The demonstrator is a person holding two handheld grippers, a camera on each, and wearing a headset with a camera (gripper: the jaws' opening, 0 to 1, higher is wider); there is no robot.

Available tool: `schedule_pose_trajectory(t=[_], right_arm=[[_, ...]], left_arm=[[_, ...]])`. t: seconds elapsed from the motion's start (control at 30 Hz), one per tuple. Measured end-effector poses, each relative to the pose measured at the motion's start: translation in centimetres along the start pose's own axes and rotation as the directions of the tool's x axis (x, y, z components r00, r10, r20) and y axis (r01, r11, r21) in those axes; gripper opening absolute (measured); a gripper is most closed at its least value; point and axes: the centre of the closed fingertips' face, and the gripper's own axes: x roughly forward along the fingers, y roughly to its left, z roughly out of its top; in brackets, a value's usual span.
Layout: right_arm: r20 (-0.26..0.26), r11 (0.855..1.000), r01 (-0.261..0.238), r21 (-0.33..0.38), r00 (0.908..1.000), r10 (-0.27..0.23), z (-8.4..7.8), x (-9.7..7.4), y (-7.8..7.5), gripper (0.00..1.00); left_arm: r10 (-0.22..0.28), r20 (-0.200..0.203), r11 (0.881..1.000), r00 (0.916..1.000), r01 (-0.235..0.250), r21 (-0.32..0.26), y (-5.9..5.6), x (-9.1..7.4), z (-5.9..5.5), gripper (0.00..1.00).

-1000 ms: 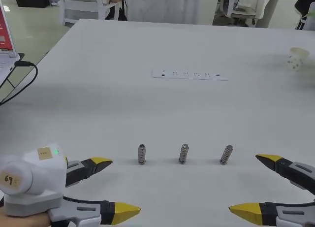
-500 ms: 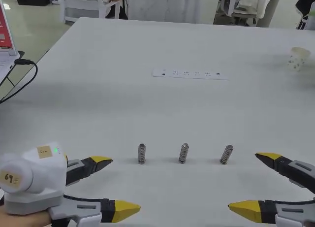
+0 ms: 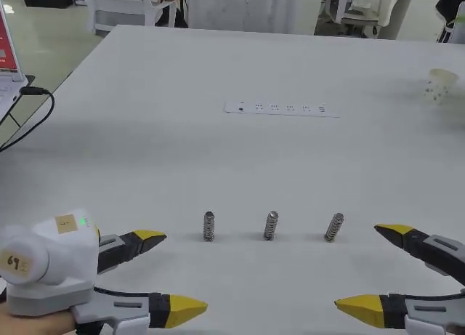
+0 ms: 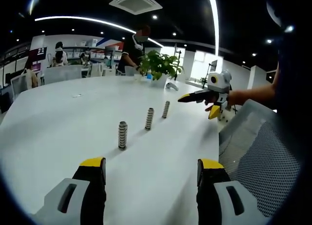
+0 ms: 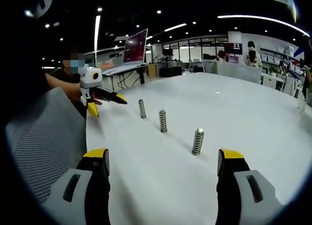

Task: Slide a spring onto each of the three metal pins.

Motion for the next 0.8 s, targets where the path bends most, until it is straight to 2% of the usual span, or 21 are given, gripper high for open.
schedule_pose_trajectory(t=[0.8], right_arm=[[-0.013,1.000,-0.005,0.001,0.9999,0.005,-0.04,0.03,0.12,0.91]], left_arm=[[0.000,-0.008,1.000,1.0000,0.000,0.004,0.15,-0.12,-0.12,0.72]])
